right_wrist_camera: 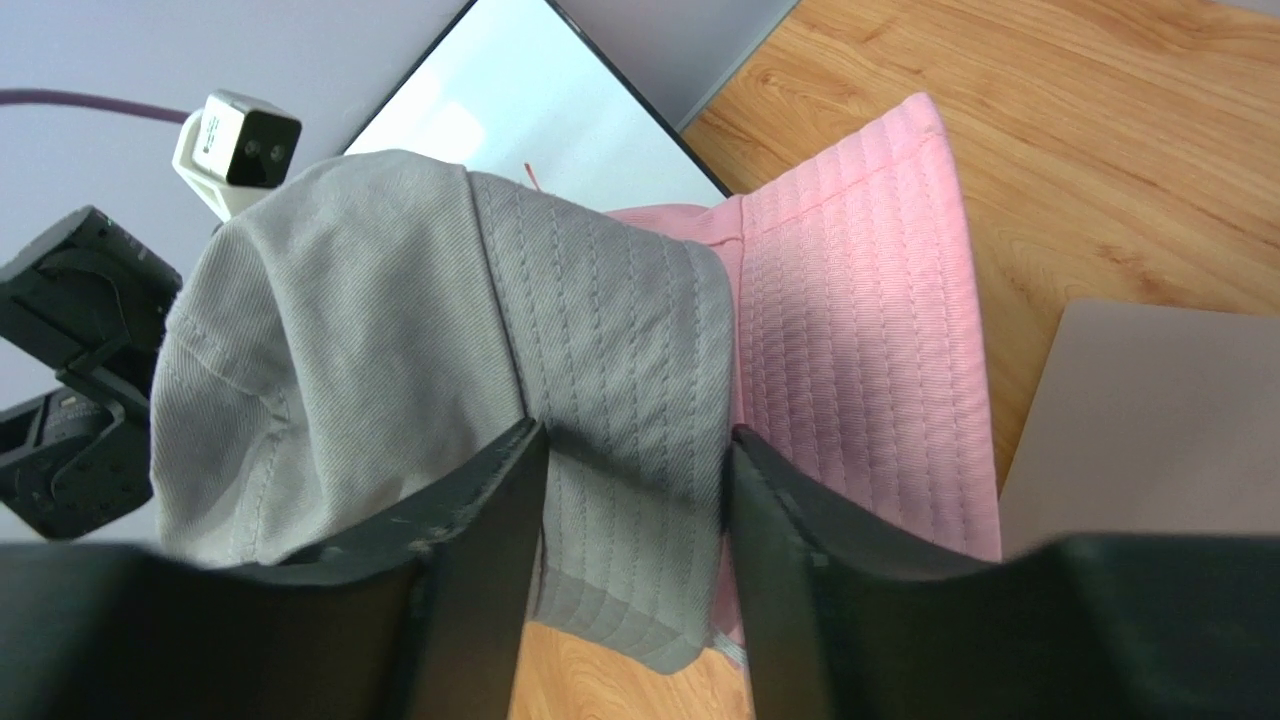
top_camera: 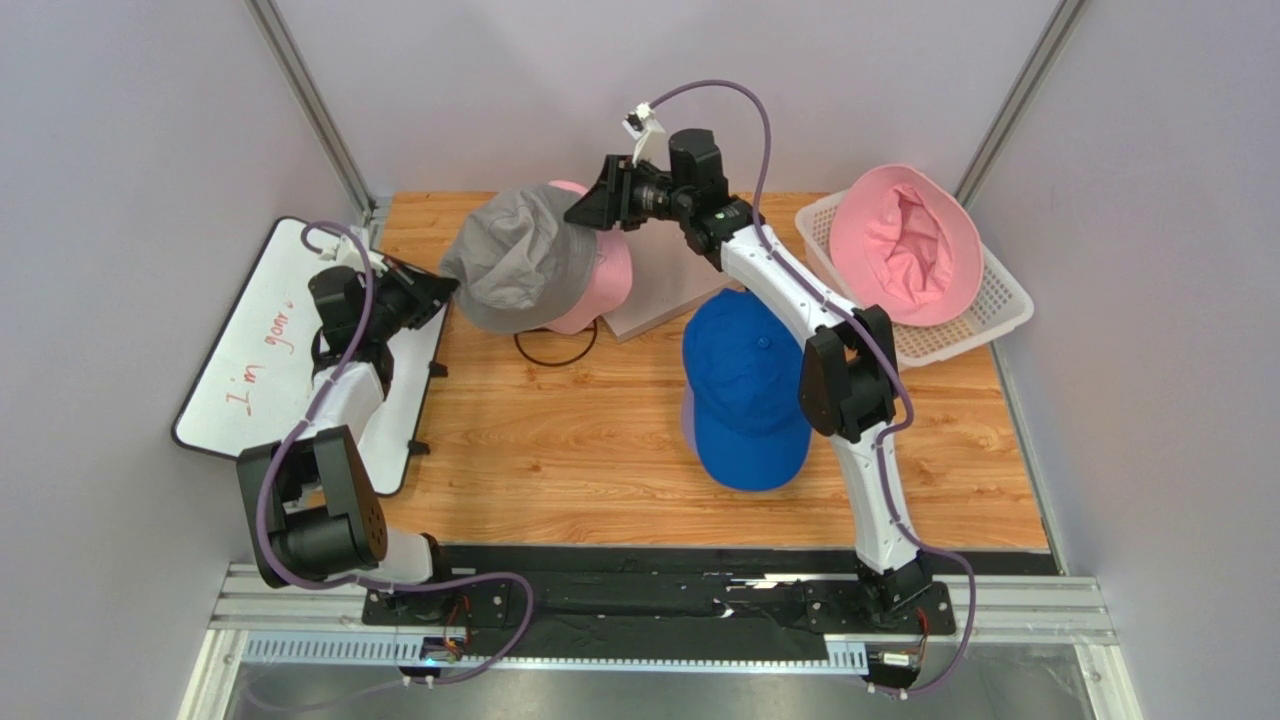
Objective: Stack the hats
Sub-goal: Stack the hat on the hat.
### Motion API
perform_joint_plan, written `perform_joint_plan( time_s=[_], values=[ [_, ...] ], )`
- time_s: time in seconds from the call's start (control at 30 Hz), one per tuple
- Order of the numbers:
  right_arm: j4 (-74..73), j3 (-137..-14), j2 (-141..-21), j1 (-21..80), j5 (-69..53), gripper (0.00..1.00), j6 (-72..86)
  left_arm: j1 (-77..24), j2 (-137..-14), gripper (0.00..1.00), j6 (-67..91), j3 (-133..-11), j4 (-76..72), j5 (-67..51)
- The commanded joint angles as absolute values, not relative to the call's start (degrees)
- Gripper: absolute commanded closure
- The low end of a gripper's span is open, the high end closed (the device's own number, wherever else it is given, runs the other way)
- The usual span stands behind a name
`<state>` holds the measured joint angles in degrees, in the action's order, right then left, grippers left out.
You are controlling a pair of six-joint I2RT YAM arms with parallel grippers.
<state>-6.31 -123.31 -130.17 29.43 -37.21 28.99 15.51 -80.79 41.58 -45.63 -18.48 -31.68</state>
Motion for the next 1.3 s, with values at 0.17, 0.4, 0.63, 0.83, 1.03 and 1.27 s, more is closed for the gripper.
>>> perform_joint_plan(
  time_s=[0.17,0.4,0.63,0.83,1.03,1.27],
  values=[
    [-1.5,-123.6,-130.8,29.7,-38.5,1.0,32.0,14.4,-82.0,1.0,38.2,-49.4,-17.8,-30.4],
    [-10.2,-121.8,-129.2,29.2,-28.8,1.0,28.2,13.3,-84.5,1.0,35.8,-51.4,-14.2,-27.0],
    [-13.9,-120.6,-129.4,28.1,-21.5,1.0,26.9,11.9,-86.2,1.0,35.3,-53.2,-14.5,-27.2],
    [-15.6,-116.7,-127.6,27.9,-17.3,1.0,25.3,10.5,-86.6,1.0,33.9,-53.0,-13.2,-25.2],
    [-16.5,-113.6,-125.6,27.9,-14.7,1.0,23.4,9.3,-87.9,1.0,31.7,-52.4,-11.6,-23.0],
    [-17.8,-112.8,-124.4,28.3,-14.1,1.0,22.5,6.3,-88.9,1.0,28.4,-53.5,-6.3,-17.4]
  ],
)
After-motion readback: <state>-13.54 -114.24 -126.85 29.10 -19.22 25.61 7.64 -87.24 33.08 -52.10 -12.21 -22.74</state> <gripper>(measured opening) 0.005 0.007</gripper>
